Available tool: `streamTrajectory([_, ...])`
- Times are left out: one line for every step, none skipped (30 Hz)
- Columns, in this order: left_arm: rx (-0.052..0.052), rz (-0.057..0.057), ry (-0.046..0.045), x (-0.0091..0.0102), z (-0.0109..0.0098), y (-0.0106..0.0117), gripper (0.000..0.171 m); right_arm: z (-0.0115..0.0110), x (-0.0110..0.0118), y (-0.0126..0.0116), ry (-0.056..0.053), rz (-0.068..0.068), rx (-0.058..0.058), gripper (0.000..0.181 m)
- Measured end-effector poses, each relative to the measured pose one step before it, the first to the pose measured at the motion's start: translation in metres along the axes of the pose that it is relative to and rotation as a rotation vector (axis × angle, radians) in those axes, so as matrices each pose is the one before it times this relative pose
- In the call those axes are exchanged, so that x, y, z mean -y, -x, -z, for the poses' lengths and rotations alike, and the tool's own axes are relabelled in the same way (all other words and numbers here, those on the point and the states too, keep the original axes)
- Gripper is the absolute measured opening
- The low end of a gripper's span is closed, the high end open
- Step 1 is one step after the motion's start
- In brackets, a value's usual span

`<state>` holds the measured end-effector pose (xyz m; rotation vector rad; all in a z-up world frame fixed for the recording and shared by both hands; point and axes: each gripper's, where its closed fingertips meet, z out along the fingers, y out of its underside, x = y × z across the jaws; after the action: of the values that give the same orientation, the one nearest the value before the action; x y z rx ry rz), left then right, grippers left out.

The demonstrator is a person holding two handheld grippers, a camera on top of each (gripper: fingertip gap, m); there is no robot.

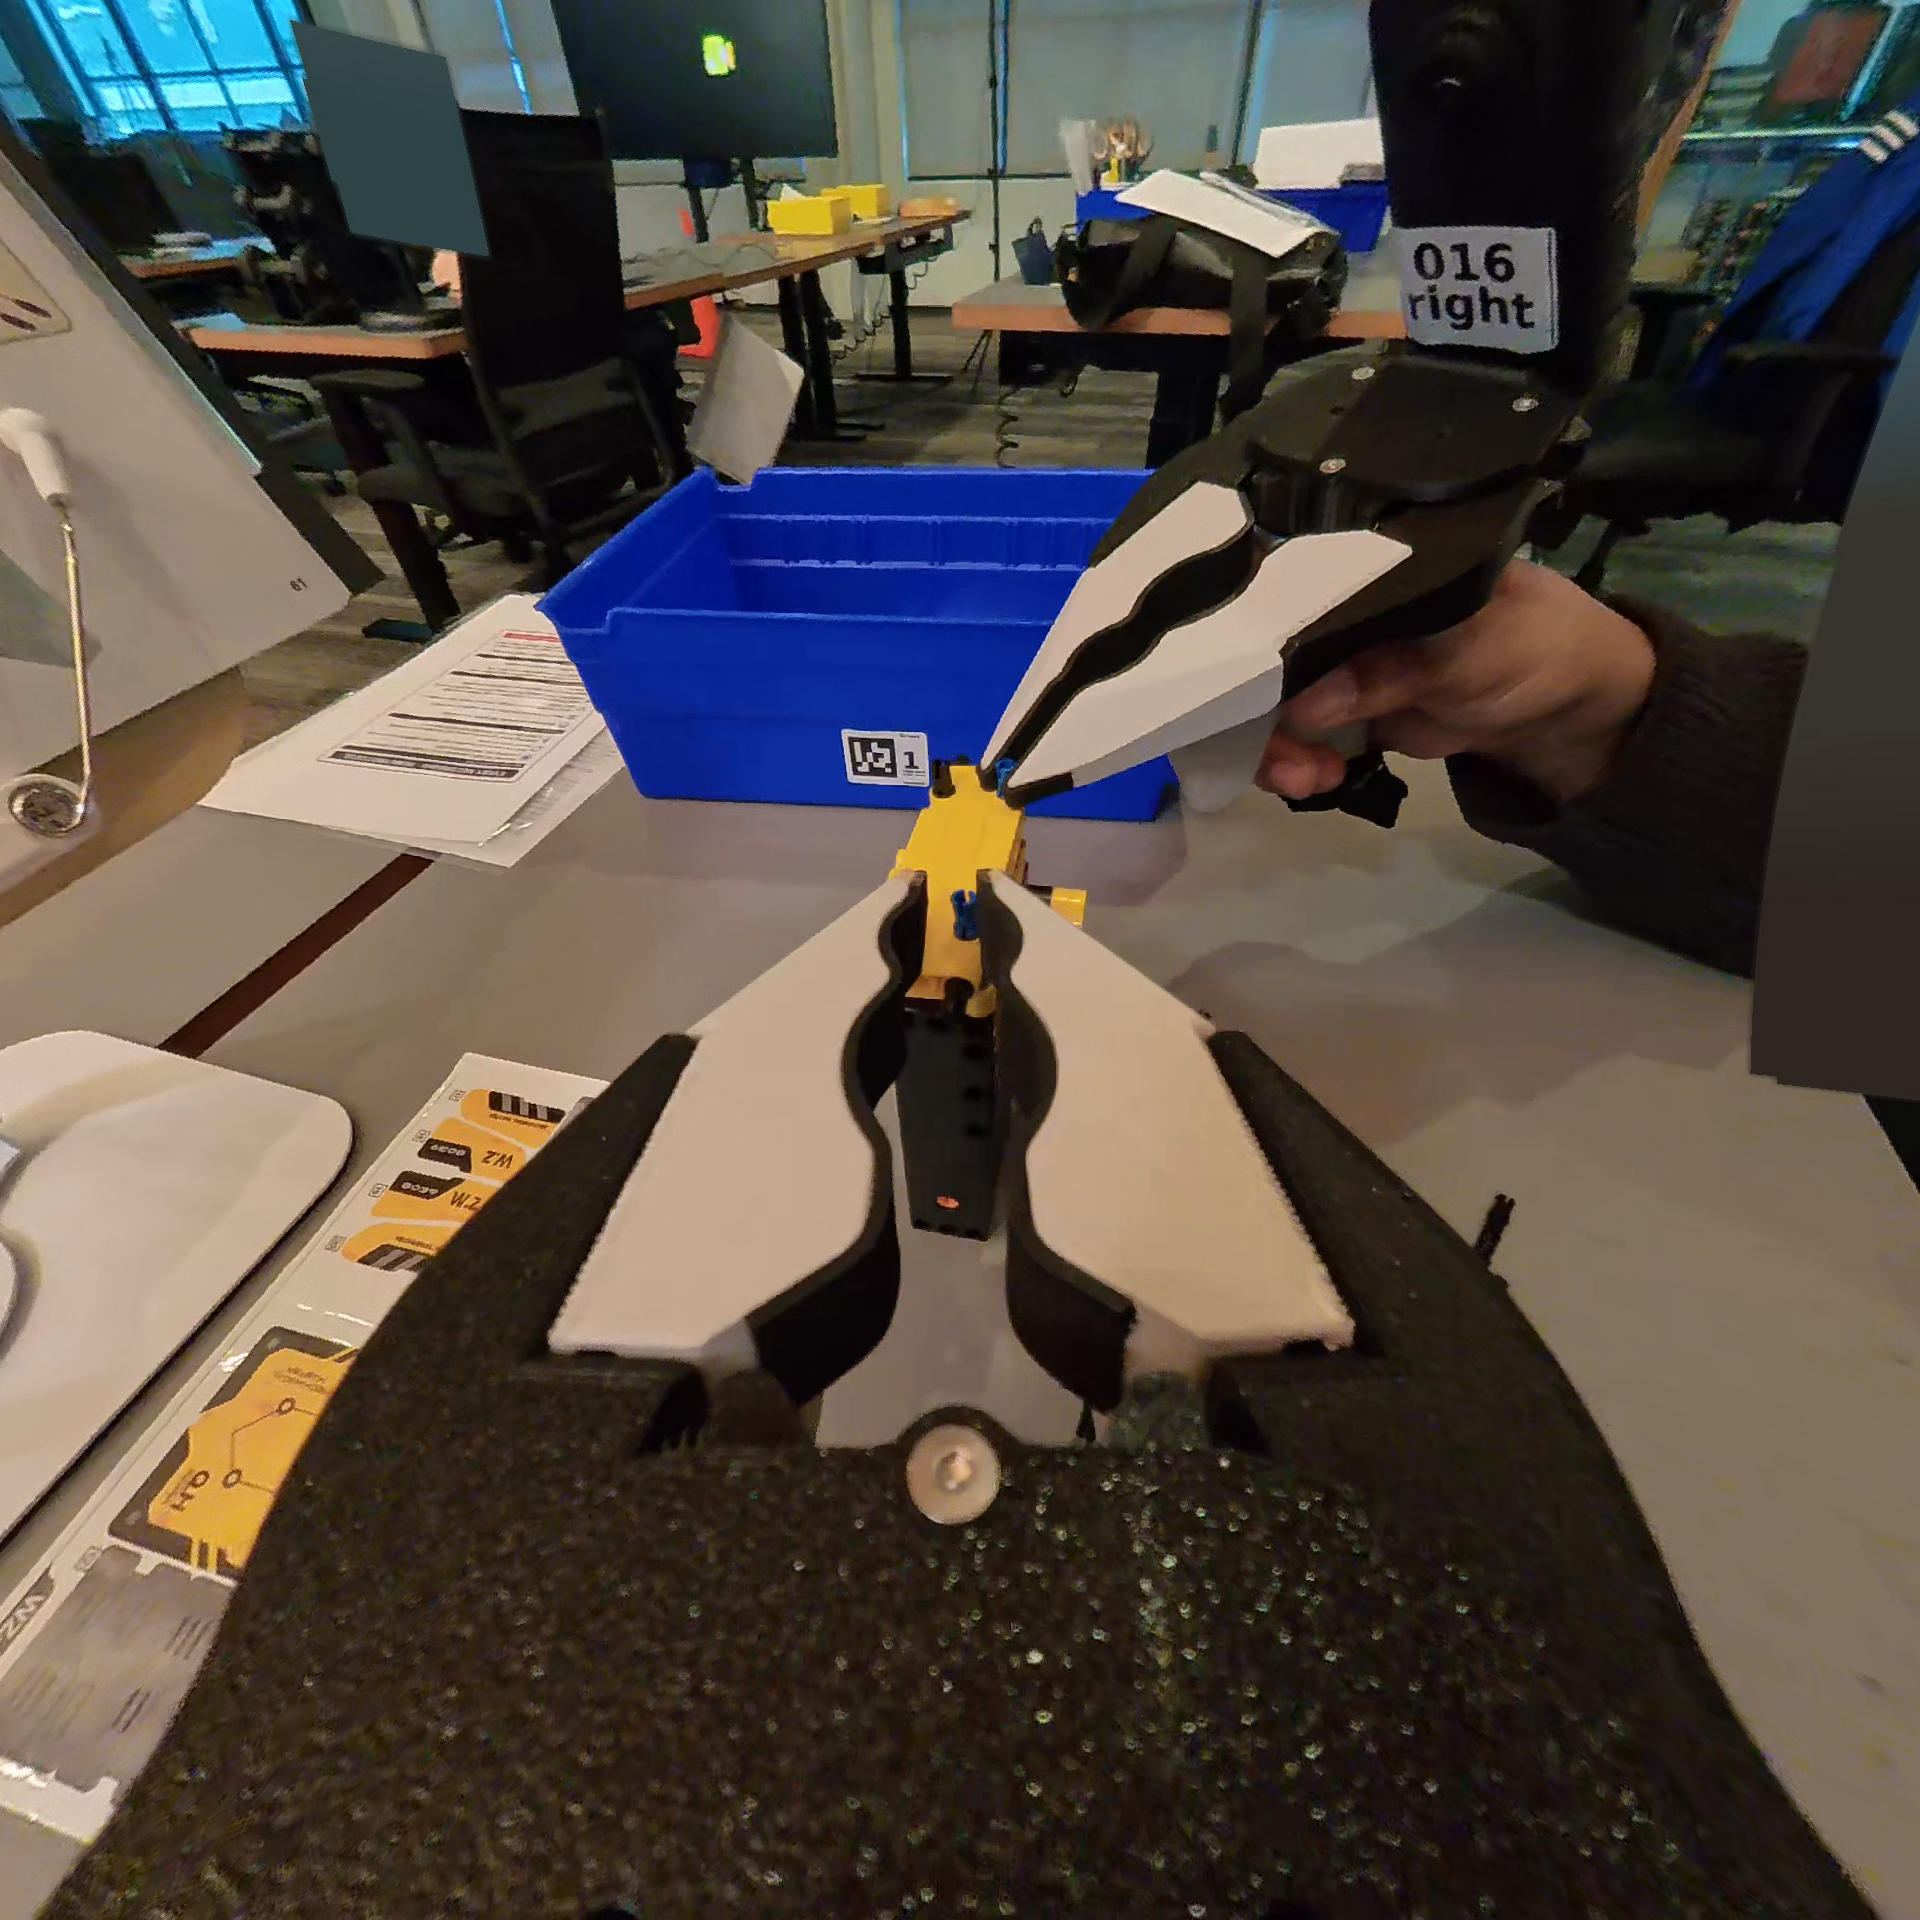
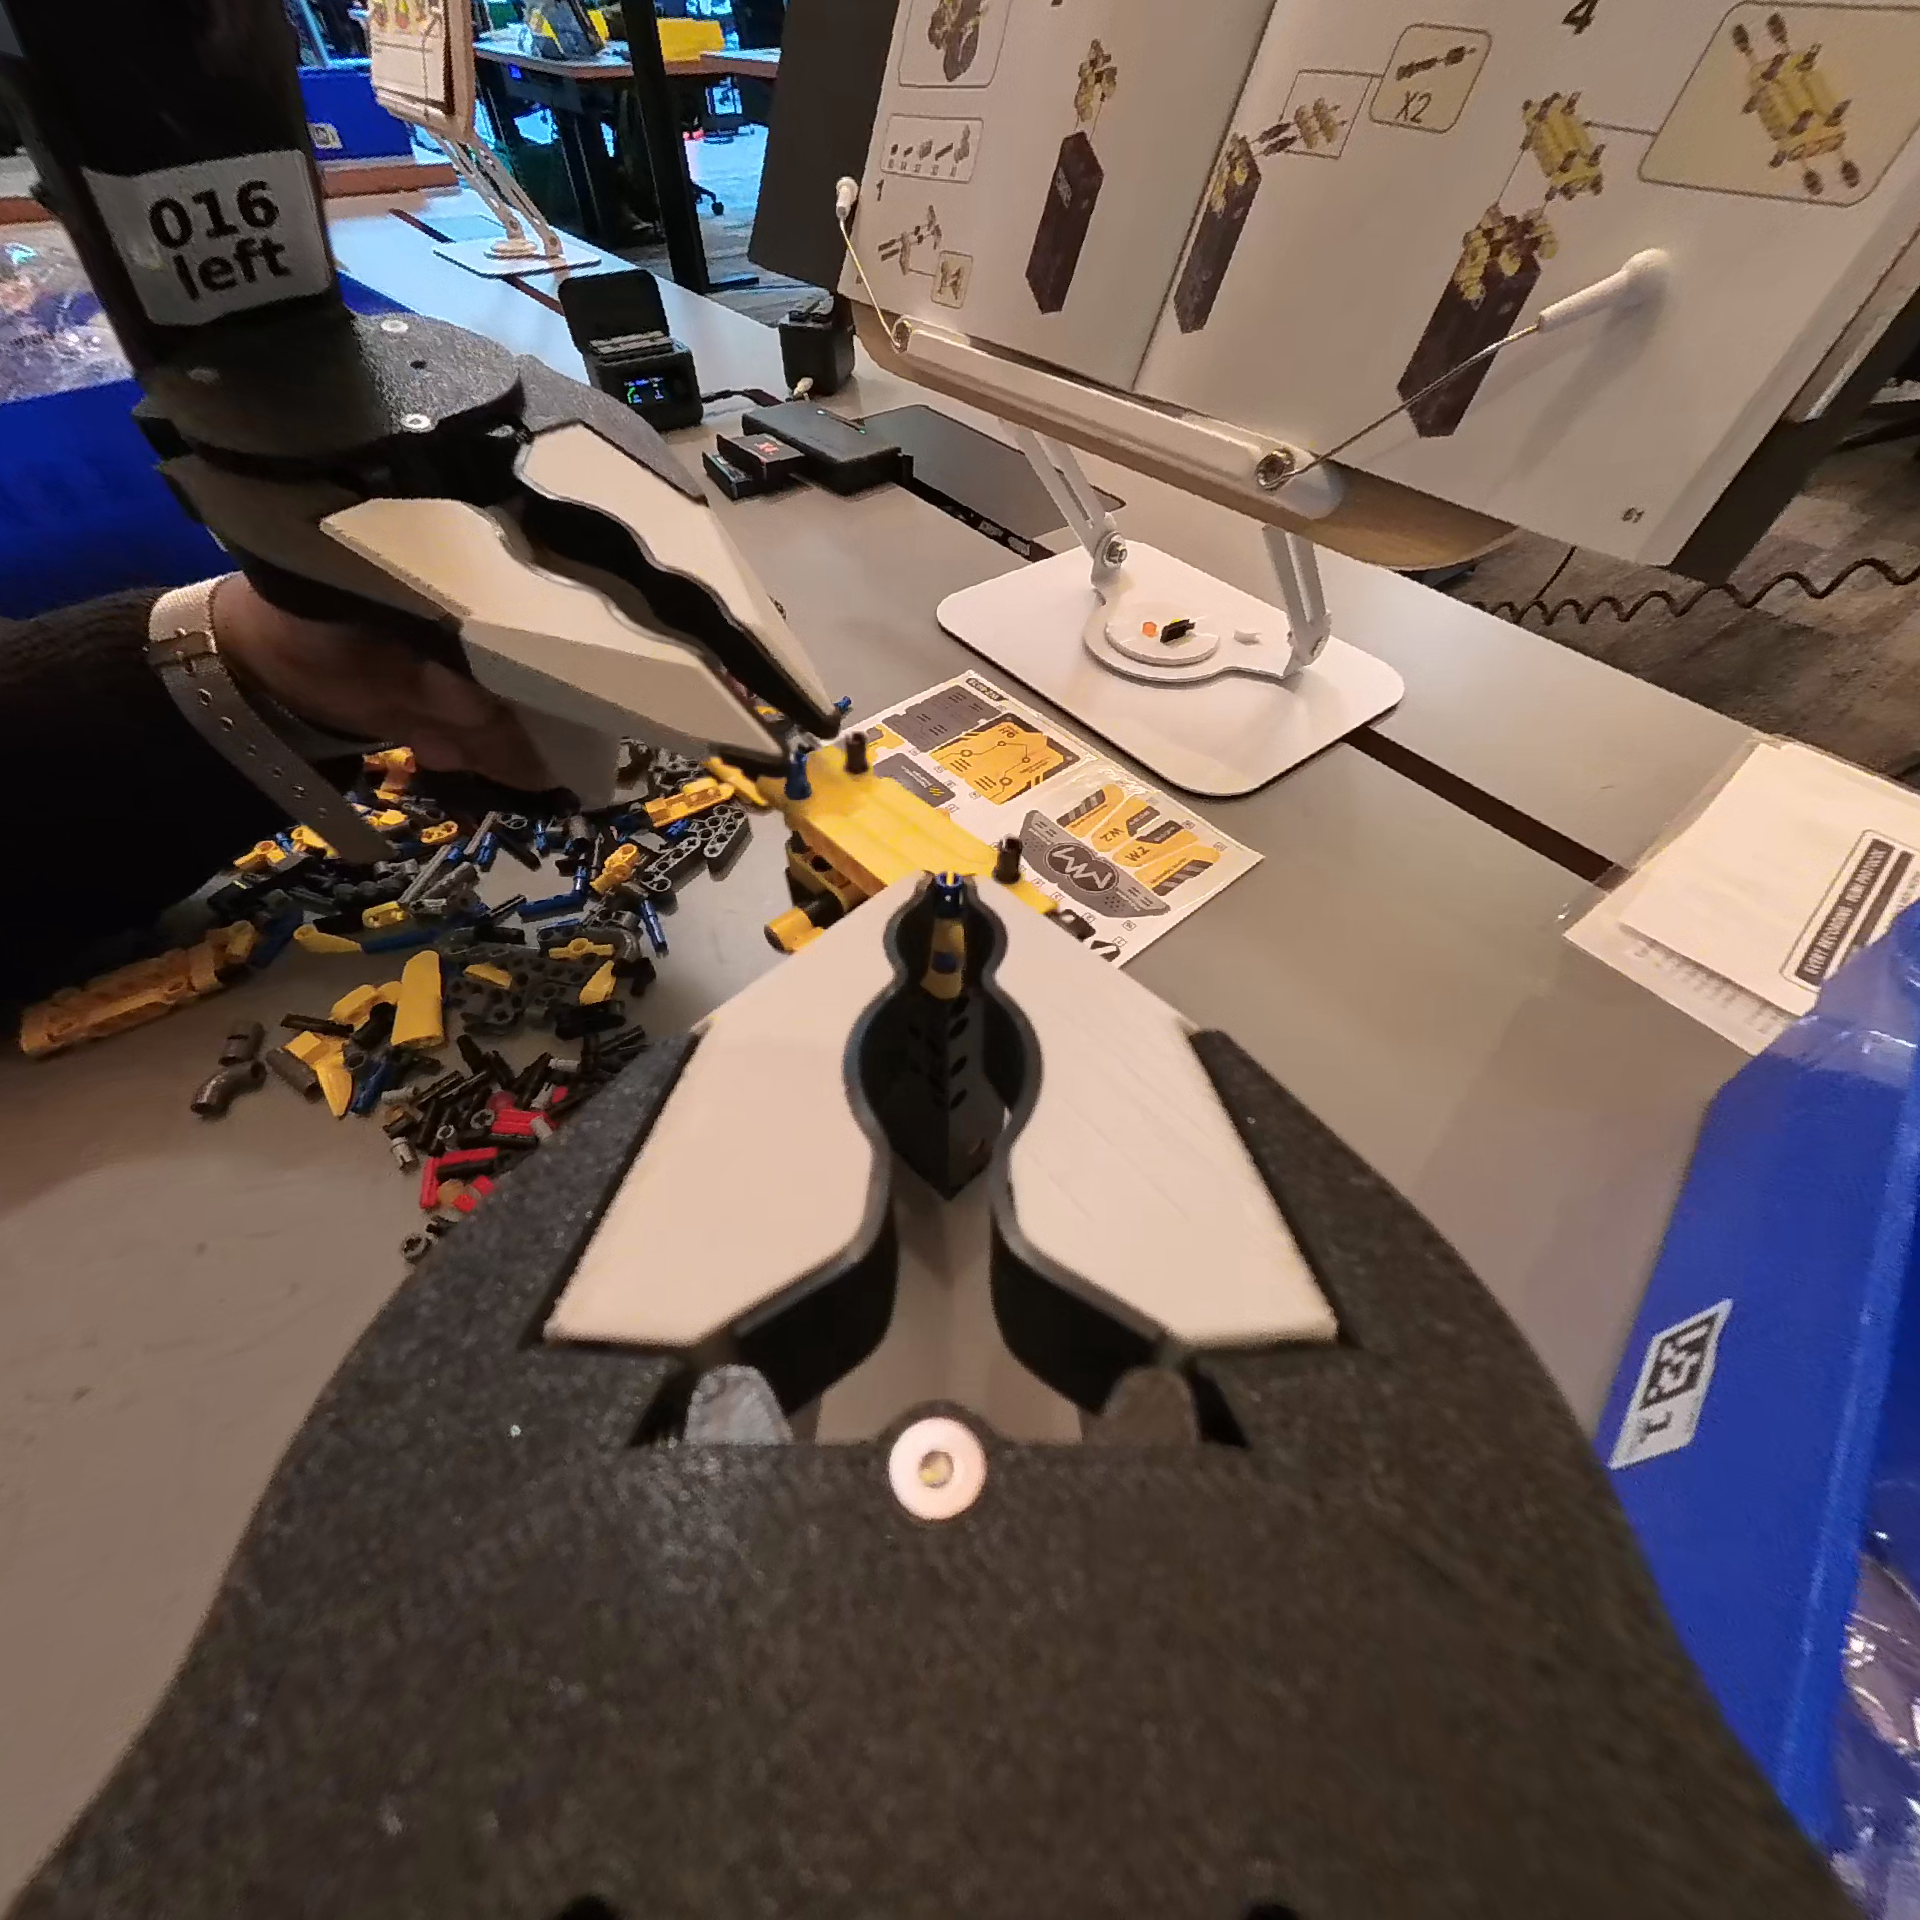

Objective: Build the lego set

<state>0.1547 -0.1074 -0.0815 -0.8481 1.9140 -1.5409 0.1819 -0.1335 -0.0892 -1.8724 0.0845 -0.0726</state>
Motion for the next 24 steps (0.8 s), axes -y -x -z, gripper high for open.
streamTrajectory([-0.0085, -0.0003, -0.00131, -0.00001, -0.0001, -0.00159, 0.007, 0.00002, 0.00007, 0.00023, -0.0006, -0.0022, 0.0027, 0.005])
streamTrajectory([-0.0088, 0.0019, -0.00042, -0.00009, -0.00027, -0.00145, 0.006, 0.00003, 0.00005, 0.00015, -0.0005, -0.0017, 0.0025, 0.005])
streamTrajectory([-0.0057, 0.0003, 0.00062, -0.00022, -0.00026, -0.00097, 0.004, 0.0, -0.00003, 0.00005, -0.0006, -0.0005, 0.0016, 0.005])
streamTrajectory([-0.0008, -0.0022, -0.00177, 0.00021, 0.0001, -0.00031, 0.004, 0.00004, -0.00005, 0.00007, -0.0005, 0.0015, 0.0006, 0.004])
streamTrajectory([0.0028, -0.0044, 0.00041, -0.00004, -0.00002, 0.00019, 0.004, 0.0, 0.00004, 0.00007, -0.0003, 0.0019, 0.0, 0.005])
streamTrajectory([0.0031, -0.0032, 0.00063, 0.00003, 0.00001, 0.0003, 0.003, 0.00003, -0.00001, 0.00015, 0.0, 0.0015, -0.0003, 0.005])
streamTrajectory([0.0009, -0.0028, -0.00037, 0.0004, -0.00015, -0.00018, 0.0, 0.00008, 0.00003, 0.00018, 0.0004, 0.0017, 0.0, 0.005])
streamTrajectory([-0.0007, -0.001, -0.00081, 0.00026, -0.00022, -0.00053, 0.0, 0.00006, -0.00009, 0.00019, 0.0006, 0.0018, 0.0009, 0.005])
streamTrajectory([0.0028, -0.002, 0.00121, 0.00006, -0.00051, 0.0003, 0.0, 0.00011, -0.00007, 0.00015, 0.0003, 0.0, 0.0018, 0.005])
streamTrajectory([0.004, 0.0009, 0.003, -0.0002, -0.0004, 0.00069, 0.0, 0.00014, -0.00018, 0.00024, 0.0003, -0.0035, 0.0037, 0.005])
streamTrajectory([0.002, -0.0007, 0.00359, -0.00037, -0.00037, 0.00037, 0.0, 0.00018, -0.00029, 0.00045, 0.0011, -0.0064, 0.0058, 0.005])
streamTrajectory([0.0078, -0.0044, 0.00704, -0.00109, -0.0008, 0.0009, 0.0, 0.0001, -0.00047, 0.00038, 0.0021, -0.0094, 0.0073, 0.005])
streamTrajectory([0.0137, -0.0098, -0.00048, 0.00014, -0.0005, 0.0013, 0.0, 0.00001, -0.00045, 0.00013, 0.0014, -0.0122, 0.0063, 0.005])
streamTrajectory([0.0105, -0.0126, -0.00016, -0.00011, -0.00034, 0.00061, 0.0, -0.00007, -0.0001, -0.00029, -0.0012, -0.0113, 0.0039, 0.005])
streamTrajectory([0.0039, -0.0098, 0.00019, -0.00004, 0.00005, -0.00011, 0.0, -0.00012, 0.00005, -0.00015, -0.0016, -0.0053, 0.0021, 0.005])
streamTrajectory([-0.0007, -0.0037, 0.00107, 0.00008, 0.00017, -0.00038, 0.0, -0.00016, 0.00003, -0.00003, -0.0008, 0.0035, -0.0014, 0.005])
streamTrajectory([-0.0005, -0.0033, 0.00071, 0.00005, 0.00006, -0.00047, 0.0, -0.00024, 0.0001, -0.00025, 0.0001, 0.0125, -0.0079, 0.005])
streamTrajectory([-0.0003, -0.0061, -0.00004, 0.00005, 0.00015, -0.00053, 0.0, -0.00012, -0.00001, -0.00018, 0.0017, 0.0174, -0.0106, 0.005])
streamTrajectory([0.0005, -0.008, -0.00031, 0.00002, 0.00014, -0.00056, 0.0, 0.00014, 0.00003, 0.00012, 0.0029, 0.0162, -0.0091, 0.005])
streamTrajectory([0.0017, -0.0086, -0.00198, 0.00025, 0.00019, -0.00063, 0.0, 0.00006, 0.00003, 0.00002, 0.0016, 0.0132, -0.0076, 0.005])
streamTrajectory([0.0105, -0.0101, -0.00321, 0.00002, -0.00009, 0.00023, 0.0, -0.00005, 0.00007, -0.00013, -0.0009, 0.0103, -0.0065, 0.005])
streamTrajectory([0.0139, -0.0115, -0.00741, 0.00043, -0.00015, 0.00044, 0.0, -0.00024, 0.00024, -0.0005, -0.0036, 0.0087, -0.0064, 0.005])
streamTrajectory([0.0099, -0.0111, -0.00804, 0.00053, -0.00001, -0.00028, 0.0, -0.00018, 0.00045, -0.00039, -0.0055, 0.0083, -0.0057, 0.005])
streamTrajectory([0.0006, -0.0105, -0.00405, 0.00018, 0.00023, -0.00138, 0.0, -0.00003, 0.00021, -0.00006, -0.0055, 0.0085, -0.0039, 0.005])
